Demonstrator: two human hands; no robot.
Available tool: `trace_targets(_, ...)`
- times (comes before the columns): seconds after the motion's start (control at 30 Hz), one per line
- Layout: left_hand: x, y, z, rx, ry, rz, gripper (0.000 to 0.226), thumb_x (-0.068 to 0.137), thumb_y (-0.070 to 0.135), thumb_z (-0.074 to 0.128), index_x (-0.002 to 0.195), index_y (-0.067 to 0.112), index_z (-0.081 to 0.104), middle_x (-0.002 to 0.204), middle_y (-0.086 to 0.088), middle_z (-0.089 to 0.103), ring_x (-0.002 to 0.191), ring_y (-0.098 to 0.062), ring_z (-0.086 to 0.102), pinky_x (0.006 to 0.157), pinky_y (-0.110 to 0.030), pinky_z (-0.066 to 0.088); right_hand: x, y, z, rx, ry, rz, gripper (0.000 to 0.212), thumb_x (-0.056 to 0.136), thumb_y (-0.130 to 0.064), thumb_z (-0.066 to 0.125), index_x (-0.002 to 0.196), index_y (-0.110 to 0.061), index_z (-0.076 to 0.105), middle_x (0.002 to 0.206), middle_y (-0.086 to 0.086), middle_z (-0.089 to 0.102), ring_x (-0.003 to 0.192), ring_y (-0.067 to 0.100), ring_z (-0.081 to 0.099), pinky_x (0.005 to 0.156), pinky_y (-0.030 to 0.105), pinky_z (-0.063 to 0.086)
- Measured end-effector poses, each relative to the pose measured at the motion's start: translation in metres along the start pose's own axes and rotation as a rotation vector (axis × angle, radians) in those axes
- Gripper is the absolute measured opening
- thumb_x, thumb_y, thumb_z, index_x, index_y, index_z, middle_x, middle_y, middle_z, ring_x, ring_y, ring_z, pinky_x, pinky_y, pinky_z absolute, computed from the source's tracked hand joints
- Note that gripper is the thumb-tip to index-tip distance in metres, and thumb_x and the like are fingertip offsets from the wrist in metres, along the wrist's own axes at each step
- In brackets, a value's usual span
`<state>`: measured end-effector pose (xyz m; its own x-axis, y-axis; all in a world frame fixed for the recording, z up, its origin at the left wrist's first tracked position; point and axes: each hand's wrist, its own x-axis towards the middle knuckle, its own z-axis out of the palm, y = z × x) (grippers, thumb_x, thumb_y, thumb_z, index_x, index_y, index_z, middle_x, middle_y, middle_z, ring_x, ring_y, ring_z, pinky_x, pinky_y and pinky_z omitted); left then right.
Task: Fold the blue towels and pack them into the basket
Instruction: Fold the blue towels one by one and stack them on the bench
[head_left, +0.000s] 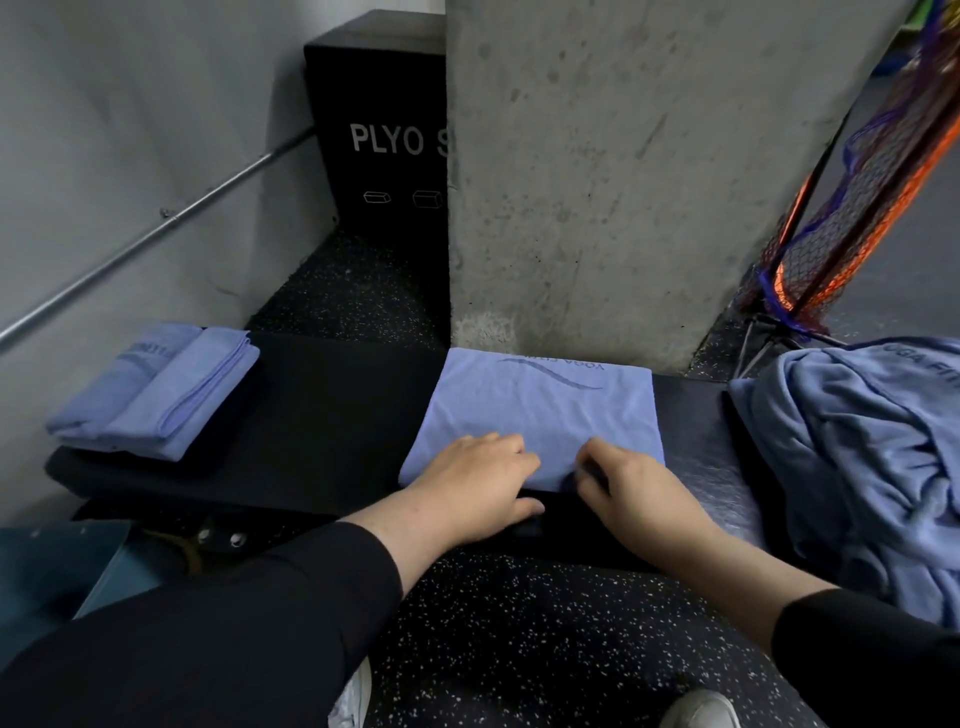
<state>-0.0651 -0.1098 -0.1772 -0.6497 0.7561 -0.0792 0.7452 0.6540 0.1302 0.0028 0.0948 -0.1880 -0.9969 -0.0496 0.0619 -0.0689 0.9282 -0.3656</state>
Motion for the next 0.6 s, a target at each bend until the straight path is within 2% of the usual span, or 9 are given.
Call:
trace_targets(0.1,0.008,-0.004,0.000,-0.066,0.085,-0.098,0.016,0.099,0.030,0.049,0.092,0.018,0.056,0.100,0.000,0.054,0.102,-0.025,0.054,0.084,-0.036,0.036,0.003,0.001,-0.003,-0.014,0.014,0.023,0.014,0.100,-0.034,0.049,0.098,-0.020,0.046,0.090,0.000,0.066,0.084,0.030,0.058,0.068,0.042,0.046)
trace_targets(0.17,0.010,-0.009,-0.002,-0.144,0.133,-0.159,0.017,0.098,0.028,0.048,0.083,0.021,0.049,0.092,0.002,0.056,0.094,-0.025,0.057,0.074,-0.033,0.031,0.000,0.005,-0.003,-0.091,0.025,-0.050,0.021,0.098,-0.042,0.052,0.104,-0.022,0.049,0.094,-0.003,0.066,0.087,0.026,0.059,0.069,0.040,0.046)
trace_targets(0.23,0.010,-0.014,-0.005,-0.158,0.151,-0.175,0.019,0.099,0.030,0.048,0.084,0.020,0.050,0.091,0.004,0.059,0.090,-0.023,0.057,0.071,-0.032,0.029,-0.004,0.011,0.001,-0.198,-0.046,-0.134,0.031,0.091,-0.048,0.054,0.112,-0.026,0.051,0.100,-0.008,0.065,0.093,0.022,0.060,0.075,0.040,0.048)
trace_targets(0.37,0.003,-0.029,-0.007,-0.170,0.019,-0.112,0.015,0.099,0.043,0.054,0.094,0.029,0.055,0.088,0.011,0.059,0.084,-0.013,0.052,0.069,-0.031,0.033,-0.007,0.021,-0.006,-0.095,-0.078,-0.059,0.028,0.086,-0.022,0.060,0.114,-0.022,0.058,0.105,-0.005,0.061,0.098,0.022,0.059,0.080,0.036,0.047)
trace_targets(0.4,0.000,-0.035,-0.008,-0.178,-0.025,-0.104,0.011,0.097,0.043,0.056,0.094,0.032,0.055,0.087,0.013,0.058,0.084,-0.011,0.051,0.070,-0.031,0.037,-0.007,0.025,-0.010,-0.066,-0.069,-0.030,0.028,0.086,-0.018,0.061,0.113,-0.021,0.060,0.106,-0.004,0.061,0.096,0.022,0.060,0.080,0.036,0.048)
trace_targets(0.5,-0.012,-0.060,-0.007,-0.078,-0.090,-0.095,0.006,0.092,0.030,0.059,0.097,0.031,0.058,0.094,0.014,0.054,0.092,-0.008,0.049,0.089,-0.031,0.041,-0.009,0.038,-0.021,-0.058,-0.048,-0.007,0.022,0.085,-0.014,0.062,0.107,-0.018,0.065,0.099,-0.003,0.063,0.091,0.024,0.062,0.080,0.038,0.049)
trace_targets(0.6,-0.025,-0.083,-0.007,-0.076,-0.011,-0.146,0.006,0.091,0.028,0.056,0.089,0.027,0.062,0.095,0.013,0.050,0.096,-0.010,0.049,0.090,-0.034,0.040,-0.012,0.046,-0.029,-0.059,-0.050,0.007,0.007,0.083,-0.012,0.062,0.089,-0.015,0.064,0.084,-0.005,0.057,0.080,0.024,0.061,0.074,0.039,0.049)
